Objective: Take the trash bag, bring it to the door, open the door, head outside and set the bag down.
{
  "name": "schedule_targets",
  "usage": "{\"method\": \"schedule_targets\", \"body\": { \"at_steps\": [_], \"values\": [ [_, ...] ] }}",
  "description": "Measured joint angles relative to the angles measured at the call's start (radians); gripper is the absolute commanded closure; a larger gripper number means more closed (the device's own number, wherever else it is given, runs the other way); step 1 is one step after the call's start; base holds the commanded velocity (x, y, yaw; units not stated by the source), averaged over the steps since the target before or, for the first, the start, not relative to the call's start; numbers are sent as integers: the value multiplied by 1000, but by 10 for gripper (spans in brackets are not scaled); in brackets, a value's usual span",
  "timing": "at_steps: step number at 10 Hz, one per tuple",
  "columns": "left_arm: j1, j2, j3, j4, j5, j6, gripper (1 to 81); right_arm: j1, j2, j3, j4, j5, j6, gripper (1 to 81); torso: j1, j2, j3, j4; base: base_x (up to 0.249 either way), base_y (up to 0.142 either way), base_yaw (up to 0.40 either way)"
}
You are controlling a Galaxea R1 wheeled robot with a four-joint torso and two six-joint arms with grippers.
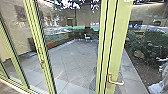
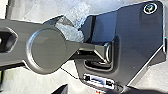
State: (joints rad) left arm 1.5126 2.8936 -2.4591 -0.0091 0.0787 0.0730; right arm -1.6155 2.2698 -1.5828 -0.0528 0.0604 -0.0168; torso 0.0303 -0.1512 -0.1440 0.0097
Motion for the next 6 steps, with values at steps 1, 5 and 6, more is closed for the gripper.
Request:
{"method": "schedule_targets", "body": {
  "at_steps": [1,5,6],
  "values": [
    [0,7,-1,1,0,0,811,6,-41,49,0,4,0,10,0,0,0,0,0,0,0],
    [0,36,-40,2,0,1,811,37,-244,256,2,26,0,10,0,0,0,0,0,0,0],
    [0,46,-53,2,0,1,811,45,-295,308,3,28,0,10,0,0,0,0,0,0,0]
  ]
}}
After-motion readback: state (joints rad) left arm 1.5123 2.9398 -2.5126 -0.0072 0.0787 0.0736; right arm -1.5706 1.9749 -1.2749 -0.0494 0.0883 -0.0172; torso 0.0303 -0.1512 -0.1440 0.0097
